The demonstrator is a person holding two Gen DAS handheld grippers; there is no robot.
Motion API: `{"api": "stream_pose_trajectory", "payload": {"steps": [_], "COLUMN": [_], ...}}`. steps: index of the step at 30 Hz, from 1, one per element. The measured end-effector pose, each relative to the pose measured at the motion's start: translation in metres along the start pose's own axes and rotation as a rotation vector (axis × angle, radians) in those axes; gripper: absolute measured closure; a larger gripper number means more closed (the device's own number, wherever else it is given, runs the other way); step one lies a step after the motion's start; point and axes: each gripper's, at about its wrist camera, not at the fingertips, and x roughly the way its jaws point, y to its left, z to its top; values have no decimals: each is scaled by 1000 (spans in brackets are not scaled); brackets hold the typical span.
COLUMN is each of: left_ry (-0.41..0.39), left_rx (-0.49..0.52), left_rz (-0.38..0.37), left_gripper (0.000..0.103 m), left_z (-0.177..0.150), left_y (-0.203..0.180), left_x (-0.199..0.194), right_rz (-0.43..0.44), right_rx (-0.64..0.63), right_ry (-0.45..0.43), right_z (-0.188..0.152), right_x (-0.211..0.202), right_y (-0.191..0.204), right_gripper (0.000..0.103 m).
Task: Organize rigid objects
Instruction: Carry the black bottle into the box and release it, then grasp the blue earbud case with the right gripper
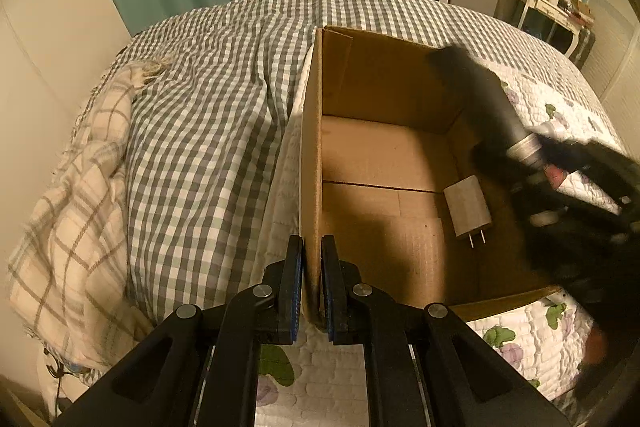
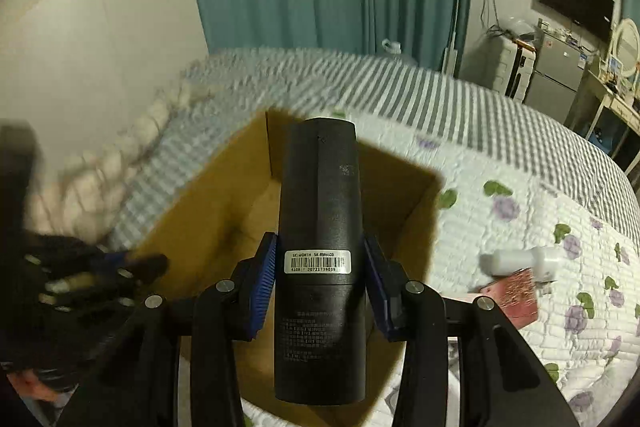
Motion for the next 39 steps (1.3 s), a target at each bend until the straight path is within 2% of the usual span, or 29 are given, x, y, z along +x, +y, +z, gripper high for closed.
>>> {"api": "stream_pose_trajectory", "payload": {"steps": [3,8,9,11,12,17,21,25,29,31,34,39], "left_ry": [-8,-6,-6,-3,-3,-8,-9,-9,-4,-1,5,14], "left_rx": [11,14,14,13,11,27,15,7,-3,-2,21,32], "left_rz": [-1,-1,-1,-11,-4,4,2,3,1,12,44,57], "left_gripper": [95,95,95,95,95,95,95,95,95,95,95,95], "left_z": [0,-1,-1,-1,-2,-4,-4,-4,-3,-2,-1,2], "left_y": [-1,-1,-1,-1,-1,-5,-5,-5,-4,-5,-10,-11], "left_x": [-3,-2,-2,-2,-1,-3,-4,-4,-4,-2,0,0], "right_rz": [9,-7,-13,-38,-43,2,-67,-150,-175,-170,-149,-136], "right_rx": [28,36,30,18,17,26,5,-121,-167,-118,-9,127], "right_ry": [25,-3,-12,-49,-65,-73,-85,-29,46,89,107,167], "right_z": [-11,-16,-15,-10,-6,26,38,18,-16,-36,-58,-80], "right_x": [11,3,-2,-18,-28,-72,-107,-122,-115,-101,-76,-29], "right_y": [-4,-6,-6,-8,-11,-32,-52,-72,-104,-127,-160,-199], "right_gripper": [62,59,54,31,29,23,23,22,21,21,21,21]}}
